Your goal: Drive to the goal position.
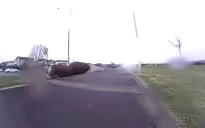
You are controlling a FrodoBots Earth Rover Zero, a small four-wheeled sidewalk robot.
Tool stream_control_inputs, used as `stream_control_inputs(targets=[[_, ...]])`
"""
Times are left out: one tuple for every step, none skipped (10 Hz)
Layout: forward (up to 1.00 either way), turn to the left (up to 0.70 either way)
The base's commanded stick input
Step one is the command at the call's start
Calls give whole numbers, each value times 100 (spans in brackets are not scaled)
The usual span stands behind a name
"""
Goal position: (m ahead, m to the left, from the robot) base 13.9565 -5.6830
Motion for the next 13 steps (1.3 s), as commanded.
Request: stream_control_inputs(targets=[[100,0],[100,0],[100,0],[100,0],[100,0],[100,0],[100,0],[100,0],[100,0],[100,0],[100,0],[100,0],[100,0]])
